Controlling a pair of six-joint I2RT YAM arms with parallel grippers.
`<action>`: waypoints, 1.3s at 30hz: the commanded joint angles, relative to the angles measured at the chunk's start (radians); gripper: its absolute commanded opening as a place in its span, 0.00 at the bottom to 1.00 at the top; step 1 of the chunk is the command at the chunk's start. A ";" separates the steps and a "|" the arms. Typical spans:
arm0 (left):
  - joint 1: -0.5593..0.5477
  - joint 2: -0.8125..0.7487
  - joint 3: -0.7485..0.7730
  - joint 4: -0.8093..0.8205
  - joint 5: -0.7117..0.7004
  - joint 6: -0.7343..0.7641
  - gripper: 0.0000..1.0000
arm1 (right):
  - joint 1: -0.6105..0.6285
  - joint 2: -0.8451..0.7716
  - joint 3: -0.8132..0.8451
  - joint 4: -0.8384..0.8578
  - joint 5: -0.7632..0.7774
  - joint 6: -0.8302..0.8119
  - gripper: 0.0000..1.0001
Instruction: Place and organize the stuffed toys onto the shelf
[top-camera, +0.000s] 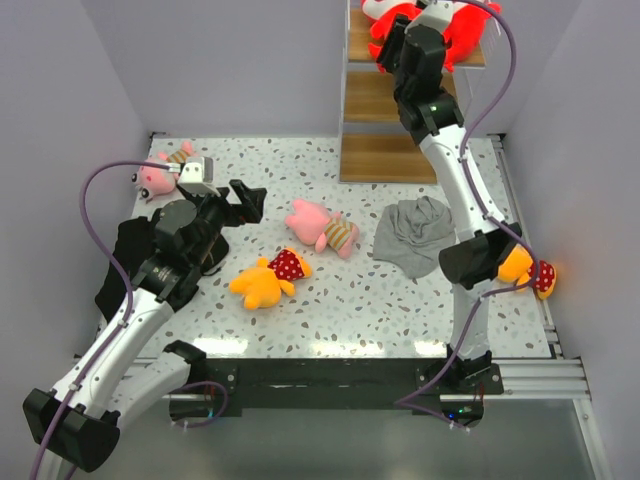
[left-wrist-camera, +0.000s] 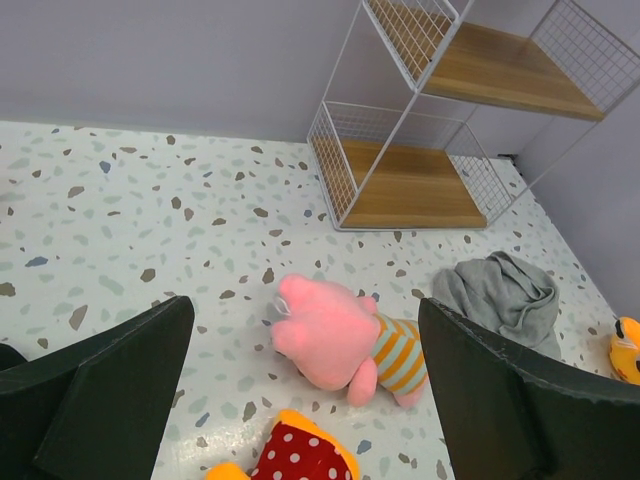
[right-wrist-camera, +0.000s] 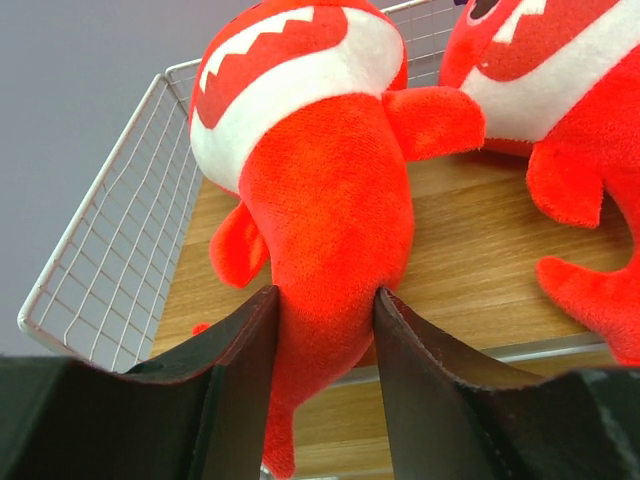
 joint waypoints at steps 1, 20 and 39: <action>-0.004 -0.011 0.000 0.042 -0.031 0.016 1.00 | -0.010 -0.039 0.027 0.026 -0.014 0.022 0.51; -0.007 0.045 0.026 -0.029 -0.099 0.003 1.00 | -0.001 -0.804 -0.997 0.003 -0.431 0.235 0.71; -0.016 0.195 -0.083 -0.362 0.128 -0.164 0.94 | 0.209 -0.989 -1.622 0.090 -0.620 0.324 0.73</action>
